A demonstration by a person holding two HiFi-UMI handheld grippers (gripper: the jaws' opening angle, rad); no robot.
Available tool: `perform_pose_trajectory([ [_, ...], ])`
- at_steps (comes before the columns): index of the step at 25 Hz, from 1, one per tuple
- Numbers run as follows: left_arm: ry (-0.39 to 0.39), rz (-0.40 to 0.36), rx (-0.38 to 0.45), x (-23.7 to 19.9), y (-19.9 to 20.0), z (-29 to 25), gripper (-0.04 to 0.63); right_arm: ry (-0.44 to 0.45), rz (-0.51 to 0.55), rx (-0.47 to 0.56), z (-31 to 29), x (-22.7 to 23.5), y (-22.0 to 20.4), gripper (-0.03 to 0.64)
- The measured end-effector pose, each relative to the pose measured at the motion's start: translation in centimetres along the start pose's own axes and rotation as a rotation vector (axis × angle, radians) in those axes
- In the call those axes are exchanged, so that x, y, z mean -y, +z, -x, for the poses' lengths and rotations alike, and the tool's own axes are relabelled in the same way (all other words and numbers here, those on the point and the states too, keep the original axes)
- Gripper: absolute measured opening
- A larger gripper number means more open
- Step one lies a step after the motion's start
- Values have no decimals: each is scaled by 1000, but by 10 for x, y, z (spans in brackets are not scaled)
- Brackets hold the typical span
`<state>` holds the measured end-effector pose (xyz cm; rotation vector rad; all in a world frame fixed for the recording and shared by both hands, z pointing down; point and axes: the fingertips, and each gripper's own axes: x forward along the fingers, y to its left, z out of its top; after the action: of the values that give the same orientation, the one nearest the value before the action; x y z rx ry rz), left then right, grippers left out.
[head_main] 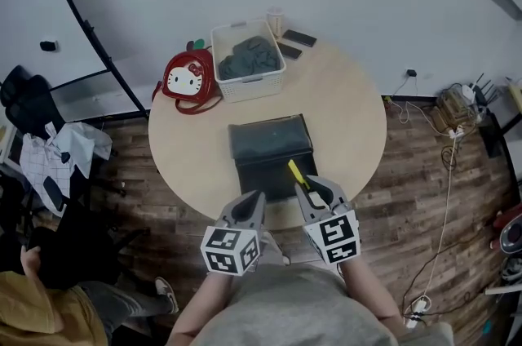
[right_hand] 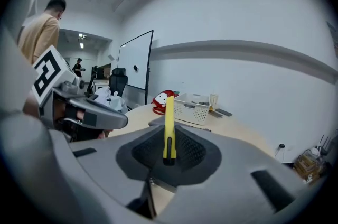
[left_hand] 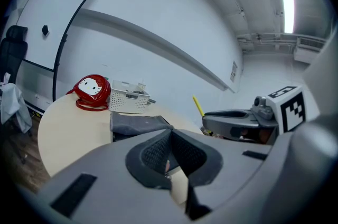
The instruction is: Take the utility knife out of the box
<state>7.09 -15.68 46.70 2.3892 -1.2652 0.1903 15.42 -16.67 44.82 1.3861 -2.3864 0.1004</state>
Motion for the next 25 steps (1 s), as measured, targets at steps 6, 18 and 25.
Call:
perform_pose_trajectory([
  [6,-5,-1,5,5,1,1,4,-23,-37,29,7,7,0,52],
  [18,-4,4,9,4,5,-1,3,-41,-63,46,7,8,0,52],
  [25,-6,5,8,1,7,-4,3,-31,-73,54,5,4,2,52],
])
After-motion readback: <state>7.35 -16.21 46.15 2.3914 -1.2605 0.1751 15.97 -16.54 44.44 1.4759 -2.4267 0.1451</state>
